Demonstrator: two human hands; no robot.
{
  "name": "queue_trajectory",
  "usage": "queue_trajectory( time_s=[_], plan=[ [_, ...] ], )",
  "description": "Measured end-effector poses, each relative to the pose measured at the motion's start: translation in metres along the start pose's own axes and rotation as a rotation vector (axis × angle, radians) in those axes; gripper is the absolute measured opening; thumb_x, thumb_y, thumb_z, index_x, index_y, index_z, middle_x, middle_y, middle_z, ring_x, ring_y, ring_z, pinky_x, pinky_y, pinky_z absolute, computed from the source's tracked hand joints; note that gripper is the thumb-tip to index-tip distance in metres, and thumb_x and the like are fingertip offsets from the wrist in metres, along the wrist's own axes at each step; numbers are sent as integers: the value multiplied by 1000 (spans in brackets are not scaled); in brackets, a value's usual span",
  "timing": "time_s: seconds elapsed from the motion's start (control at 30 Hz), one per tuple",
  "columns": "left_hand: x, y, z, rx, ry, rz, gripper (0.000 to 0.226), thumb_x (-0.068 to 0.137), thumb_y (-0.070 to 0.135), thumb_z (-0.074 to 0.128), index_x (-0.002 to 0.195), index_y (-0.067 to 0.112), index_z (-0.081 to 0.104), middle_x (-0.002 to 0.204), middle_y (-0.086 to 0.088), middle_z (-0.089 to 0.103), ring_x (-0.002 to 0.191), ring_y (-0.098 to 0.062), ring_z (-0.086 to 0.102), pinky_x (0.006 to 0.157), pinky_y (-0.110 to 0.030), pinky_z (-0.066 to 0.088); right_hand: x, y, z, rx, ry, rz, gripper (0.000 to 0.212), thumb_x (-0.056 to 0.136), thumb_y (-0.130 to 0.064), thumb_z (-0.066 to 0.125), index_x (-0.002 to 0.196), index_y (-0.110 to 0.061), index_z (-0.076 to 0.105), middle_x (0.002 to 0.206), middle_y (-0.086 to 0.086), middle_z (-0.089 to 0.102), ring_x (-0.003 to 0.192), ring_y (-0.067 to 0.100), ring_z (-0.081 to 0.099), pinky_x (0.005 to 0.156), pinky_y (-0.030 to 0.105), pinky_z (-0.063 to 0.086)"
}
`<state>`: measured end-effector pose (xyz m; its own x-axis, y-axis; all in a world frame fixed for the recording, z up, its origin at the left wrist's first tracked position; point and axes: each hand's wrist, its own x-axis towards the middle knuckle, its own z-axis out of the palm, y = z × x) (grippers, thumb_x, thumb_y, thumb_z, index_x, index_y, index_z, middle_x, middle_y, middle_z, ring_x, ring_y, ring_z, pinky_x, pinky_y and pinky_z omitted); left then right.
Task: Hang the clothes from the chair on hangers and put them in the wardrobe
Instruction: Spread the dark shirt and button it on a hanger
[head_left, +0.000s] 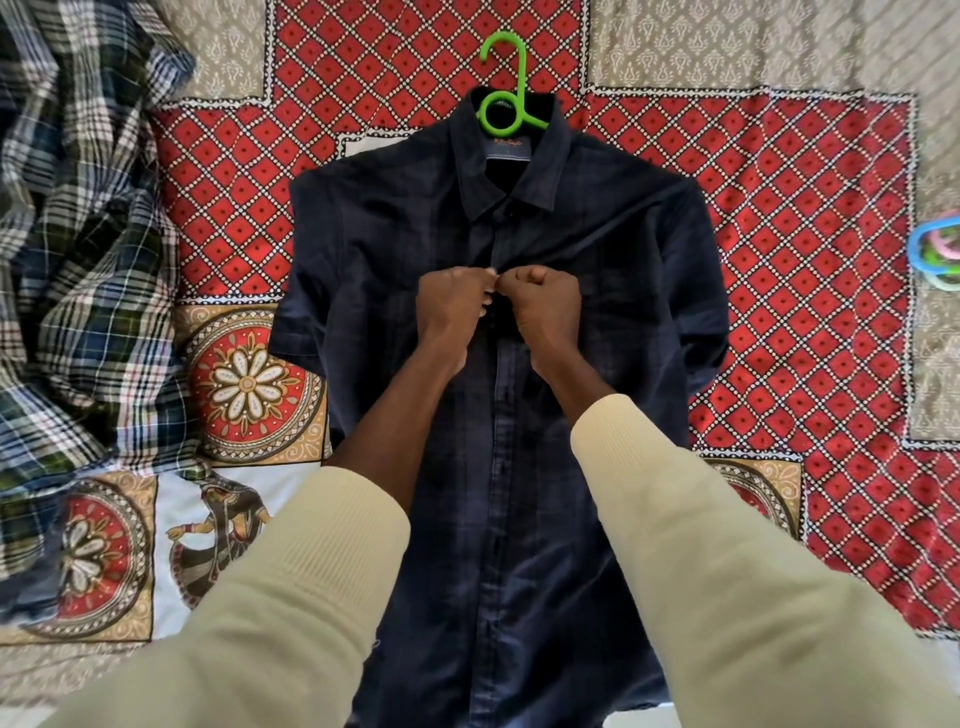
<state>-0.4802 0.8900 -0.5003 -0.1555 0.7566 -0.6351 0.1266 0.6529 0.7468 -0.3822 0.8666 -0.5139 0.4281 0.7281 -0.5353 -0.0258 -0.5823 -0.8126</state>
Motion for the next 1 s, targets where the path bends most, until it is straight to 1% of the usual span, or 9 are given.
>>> queue_trajectory(
  time_s=[0.07, 0.13, 0.3, 0.43, 0.53, 0.67, 0.77, 0.9, 1.0],
  plan=[
    [4, 4, 1, 35, -12, -10, 20, 78, 26, 80, 69, 10, 71, 73, -6, 73, 70, -18, 70, 67, -31, 60, 0, 4, 5, -89, 52, -58, 20, 84, -19, 68, 69, -5, 69, 62, 7, 68, 53, 12, 55, 52, 37, 50],
    [11, 6, 4, 76, 3, -50, 19, 77, 23, 82, 70, 9, 71, 73, -8, 73, 75, -22, 72, 69, -34, 62, -1, 6, 7, -148, 83, -108, 18, 84, -18, 68, 69, -9, 69, 60, 3, 67, 52, 10, 55, 53, 35, 51],
    [17, 7, 6, 148, -59, -76, 17, 89, 10, 71, 72, 10, 65, 76, -8, 70, 79, -23, 71, 80, -32, 59, -4, 8, 3, -173, 29, -158, 6, 81, -17, 75, 77, -13, 73, 68, -3, 70, 63, 8, 64, 62, 29, 56],
    [8, -2, -5, 32, -49, 27, 11, 88, 12, 72, 79, 9, 68, 72, -5, 70, 66, -13, 66, 67, -27, 58, -5, 9, -6, -56, -53, -120, 5, 85, -11, 71, 88, -9, 74, 82, 1, 74, 77, 9, 69, 71, 21, 55],
    [5, -6, -10, -92, -97, 23, 7, 84, 12, 76, 82, 9, 70, 71, -1, 70, 63, -10, 63, 65, -24, 55, -5, 8, -9, -18, -73, -108, 6, 88, -11, 69, 88, -9, 74, 81, -1, 73, 74, 4, 64, 69, 19, 51],
    [3, -6, -8, -114, -107, 40, 9, 87, 9, 72, 80, 11, 67, 71, -1, 69, 63, -10, 62, 66, -25, 54, -4, 5, -12, 0, -105, -89, 6, 88, -8, 68, 90, -7, 74, 77, -4, 71, 67, -3, 60, 65, 14, 48],
    [2, -8, -5, -96, -61, 64, 13, 90, 6, 67, 79, 11, 63, 72, -3, 66, 64, -11, 62, 63, -23, 53, -3, 2, -12, -8, -109, -78, 7, 89, -7, 66, 90, -5, 73, 77, -2, 70, 65, -2, 60, 62, 15, 48],
    [0, -8, 3, -103, 55, 60, 15, 91, 1, 60, 80, 11, 61, 69, -2, 64, 62, -11, 59, 59, -23, 52, -6, 3, -6, -114, -123, -89, 14, 90, -8, 62, 81, -14, 70, 77, -1, 69, 67, 6, 59, 62, 24, 49],
    [0, -8, 7, -103, 79, 63, 13, 90, -1, 58, 90, 12, 61, 71, 0, 63, 62, -10, 56, 57, -26, 48, -8, 0, -7, -57, -128, -42, 13, 90, -8, 62, 82, -13, 70, 73, -3, 67, 65, 5, 57, 60, 20, 46]
  ],
)
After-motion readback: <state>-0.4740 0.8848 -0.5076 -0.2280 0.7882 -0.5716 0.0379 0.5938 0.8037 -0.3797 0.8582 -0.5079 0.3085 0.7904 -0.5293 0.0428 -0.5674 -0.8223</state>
